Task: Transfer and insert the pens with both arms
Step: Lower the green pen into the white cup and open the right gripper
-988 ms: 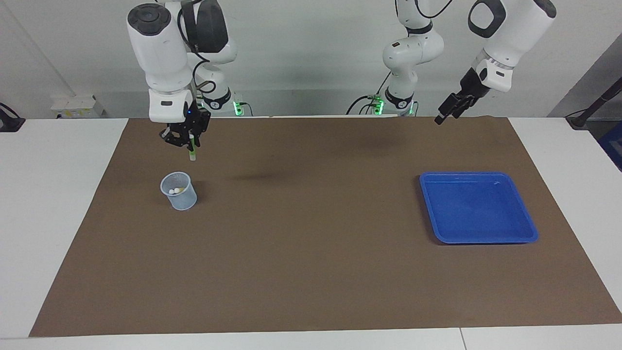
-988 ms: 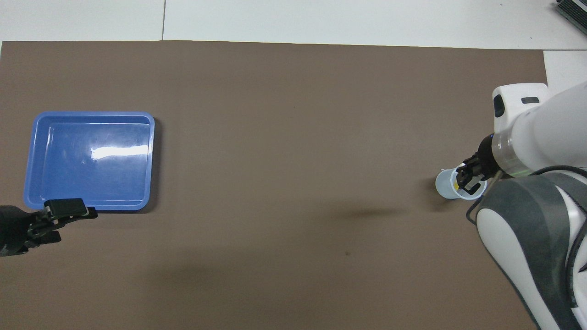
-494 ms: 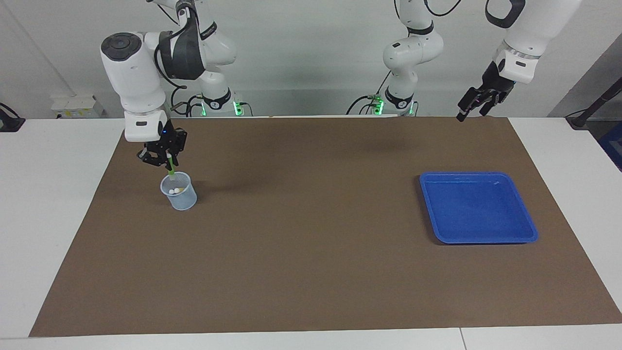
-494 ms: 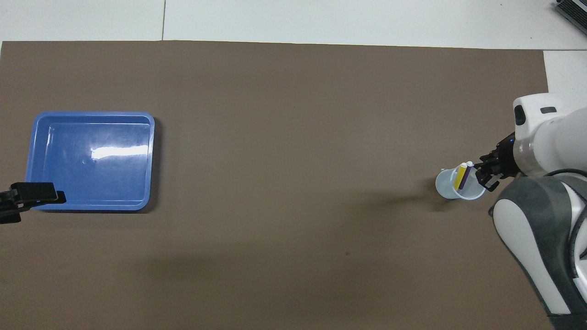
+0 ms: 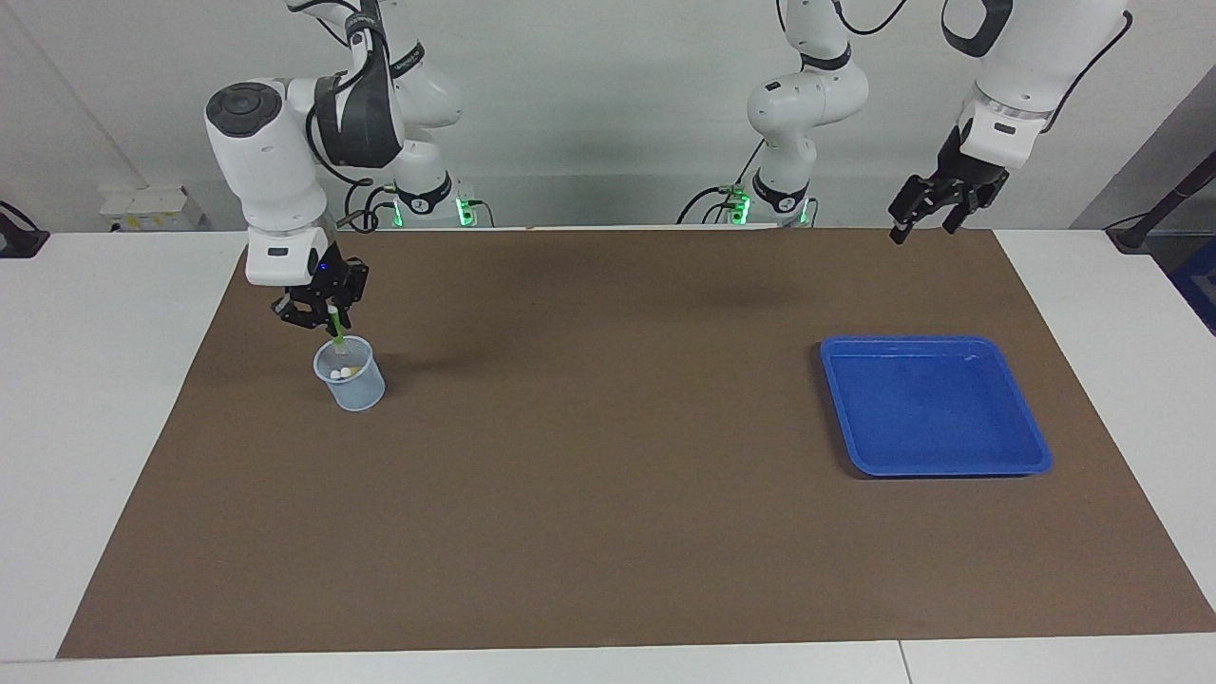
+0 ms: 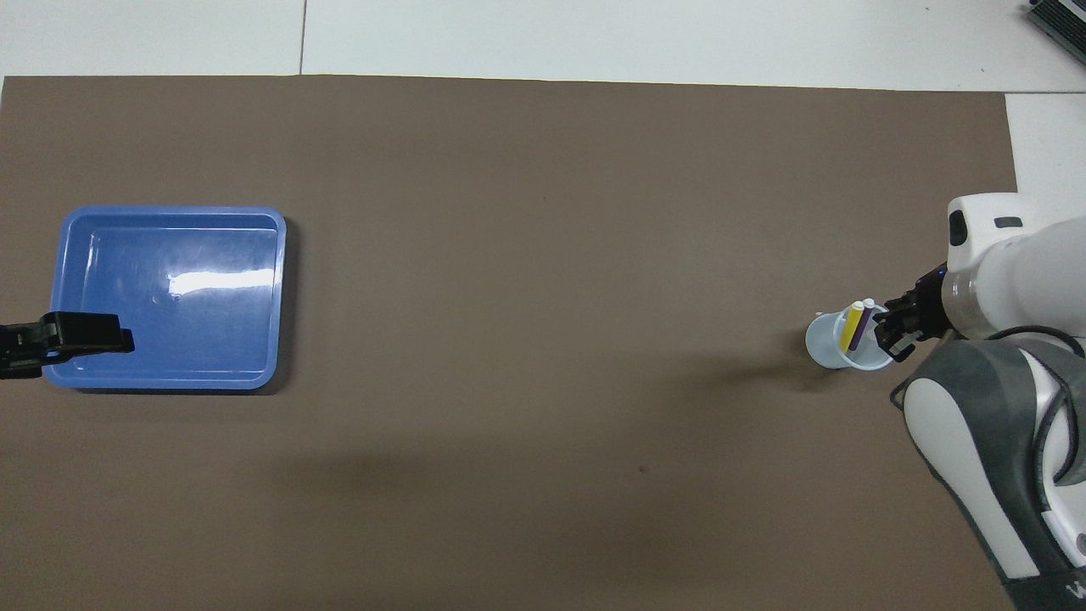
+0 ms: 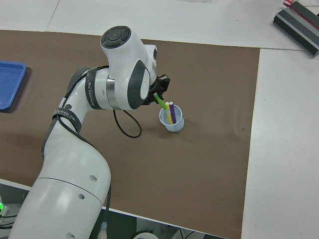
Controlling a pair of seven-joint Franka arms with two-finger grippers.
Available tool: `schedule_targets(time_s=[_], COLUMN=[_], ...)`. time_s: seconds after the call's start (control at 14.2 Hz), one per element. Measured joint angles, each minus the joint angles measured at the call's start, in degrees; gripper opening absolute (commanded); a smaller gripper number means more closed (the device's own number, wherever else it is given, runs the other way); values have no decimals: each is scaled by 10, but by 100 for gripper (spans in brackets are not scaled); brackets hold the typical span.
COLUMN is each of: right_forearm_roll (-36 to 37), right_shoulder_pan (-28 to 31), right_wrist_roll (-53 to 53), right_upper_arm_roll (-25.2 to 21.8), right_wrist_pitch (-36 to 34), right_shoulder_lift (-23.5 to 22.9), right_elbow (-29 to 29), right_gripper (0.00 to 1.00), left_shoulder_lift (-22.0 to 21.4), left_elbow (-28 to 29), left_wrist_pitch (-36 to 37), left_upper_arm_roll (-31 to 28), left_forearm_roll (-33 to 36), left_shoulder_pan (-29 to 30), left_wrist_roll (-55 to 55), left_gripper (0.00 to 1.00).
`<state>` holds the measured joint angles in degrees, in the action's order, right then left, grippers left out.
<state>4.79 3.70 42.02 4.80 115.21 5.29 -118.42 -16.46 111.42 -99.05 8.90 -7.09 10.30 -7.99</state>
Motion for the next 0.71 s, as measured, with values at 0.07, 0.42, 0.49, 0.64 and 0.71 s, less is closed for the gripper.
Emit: schedule_targets(time_s=[0.07,0.42,0.49,0.64,0.71], right_forearm_roll=[0,0,0,0,0], right_shoulder_pan=[0,9,12,16,17], right_wrist_roll=[-3,-6,-6,-7,-7], right_upper_arm_roll=[0,0,0,0,0], right_wrist_pitch=[6,45,45,46,46], right_shoulder_lift=[0,0,0,0,0], right_elbow=[-5,-33,-36,-38,-38], right_gripper=[0,41,63,100,100], left_shoulder_lift=[8,48,54,62,64], left_elbow=[-12,-59,-65,-74,-77], left_wrist_pitch=[1,4,5,7,9], left_upper_arm_roll=[-22,-77,-84,-87,-87], left_forearm_roll=[2,4,5,38,57], left_shoulder_pan=[-24,-88,-95,-104,-109], left_wrist_roll=[0,0,0,2,4], left_gripper=[100,100,100,100,100])
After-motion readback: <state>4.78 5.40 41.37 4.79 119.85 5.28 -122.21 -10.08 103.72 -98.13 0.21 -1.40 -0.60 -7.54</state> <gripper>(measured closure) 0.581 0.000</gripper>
